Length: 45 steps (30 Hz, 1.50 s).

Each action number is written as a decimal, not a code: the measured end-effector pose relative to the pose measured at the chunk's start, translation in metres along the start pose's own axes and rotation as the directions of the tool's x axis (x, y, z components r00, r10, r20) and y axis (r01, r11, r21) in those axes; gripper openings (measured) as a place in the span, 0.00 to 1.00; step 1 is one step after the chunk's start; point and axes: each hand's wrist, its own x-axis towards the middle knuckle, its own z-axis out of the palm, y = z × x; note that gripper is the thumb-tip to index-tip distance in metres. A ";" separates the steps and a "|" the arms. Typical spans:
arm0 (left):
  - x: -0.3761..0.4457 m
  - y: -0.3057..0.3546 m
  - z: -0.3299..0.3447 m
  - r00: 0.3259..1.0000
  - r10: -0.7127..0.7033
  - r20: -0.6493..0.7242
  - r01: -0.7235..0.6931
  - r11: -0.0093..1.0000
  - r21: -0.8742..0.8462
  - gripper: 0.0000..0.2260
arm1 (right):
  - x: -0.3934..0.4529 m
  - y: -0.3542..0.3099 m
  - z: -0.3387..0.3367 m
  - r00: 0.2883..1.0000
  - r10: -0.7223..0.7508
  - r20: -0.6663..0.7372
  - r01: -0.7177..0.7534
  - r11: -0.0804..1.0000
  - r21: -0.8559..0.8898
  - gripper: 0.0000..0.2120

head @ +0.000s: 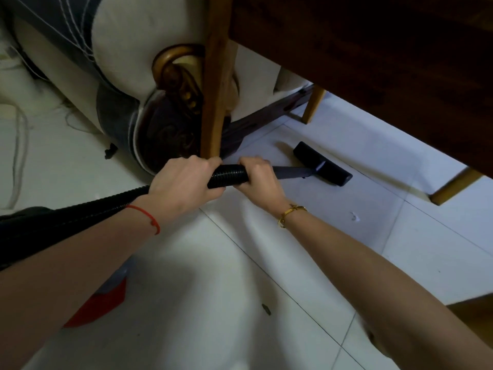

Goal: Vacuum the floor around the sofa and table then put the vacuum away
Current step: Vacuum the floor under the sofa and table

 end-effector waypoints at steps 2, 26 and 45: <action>0.012 0.007 0.008 1.000 -0.010 0.007 0.010 1.000 -0.028 0.14 | 0.003 0.012 -0.004 0.999 0.025 0.022 -0.025 0.999 -0.026 0.11; 0.097 0.050 0.029 0.999 -0.037 0.040 0.041 0.993 -0.107 0.14 | 0.031 0.097 -0.031 0.981 0.114 0.157 -0.110 0.993 -0.036 0.09; -0.018 0.006 -0.025 0.990 -0.135 0.035 0.134 0.990 0.036 0.15 | 0.003 -0.022 -0.003 0.995 -0.062 0.080 0.051 0.991 0.127 0.10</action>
